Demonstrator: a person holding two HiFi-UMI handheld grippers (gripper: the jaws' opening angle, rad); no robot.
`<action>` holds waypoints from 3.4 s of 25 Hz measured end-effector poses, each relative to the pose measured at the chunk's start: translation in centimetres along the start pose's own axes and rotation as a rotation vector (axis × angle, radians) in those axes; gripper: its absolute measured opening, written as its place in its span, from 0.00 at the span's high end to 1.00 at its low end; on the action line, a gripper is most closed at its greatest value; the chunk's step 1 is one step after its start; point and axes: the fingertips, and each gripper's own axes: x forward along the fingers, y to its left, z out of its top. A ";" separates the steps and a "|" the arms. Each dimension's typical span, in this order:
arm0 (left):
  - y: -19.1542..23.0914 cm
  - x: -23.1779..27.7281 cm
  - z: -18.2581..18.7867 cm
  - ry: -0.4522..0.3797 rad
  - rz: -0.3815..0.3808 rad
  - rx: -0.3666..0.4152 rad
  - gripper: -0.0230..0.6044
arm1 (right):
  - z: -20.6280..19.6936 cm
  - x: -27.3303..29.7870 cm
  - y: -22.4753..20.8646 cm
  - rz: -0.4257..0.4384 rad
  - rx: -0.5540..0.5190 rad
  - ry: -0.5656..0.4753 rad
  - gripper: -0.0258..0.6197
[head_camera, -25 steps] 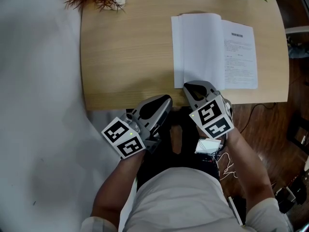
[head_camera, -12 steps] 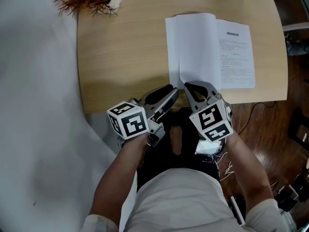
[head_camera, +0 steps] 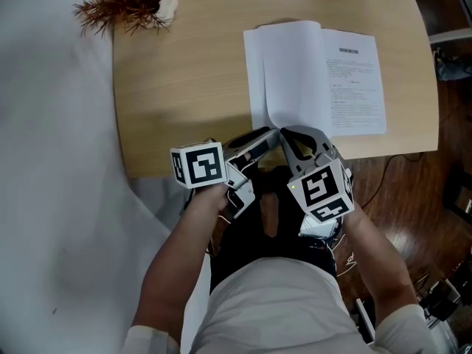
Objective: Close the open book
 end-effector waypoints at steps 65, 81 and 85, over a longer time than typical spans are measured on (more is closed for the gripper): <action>-8.3 2.0 2.7 -0.105 -0.200 0.146 0.96 | 4.6 -7.7 -0.8 -0.345 -0.250 -0.210 0.96; -11.5 4.5 2.5 -0.179 -0.182 0.360 0.96 | 2.3 -12.1 -5.1 -0.429 -0.204 -0.221 0.96; -11.7 5.4 2.1 -0.172 -0.158 0.403 0.96 | 1.8 -12.9 -6.2 -0.448 -0.194 -0.222 0.96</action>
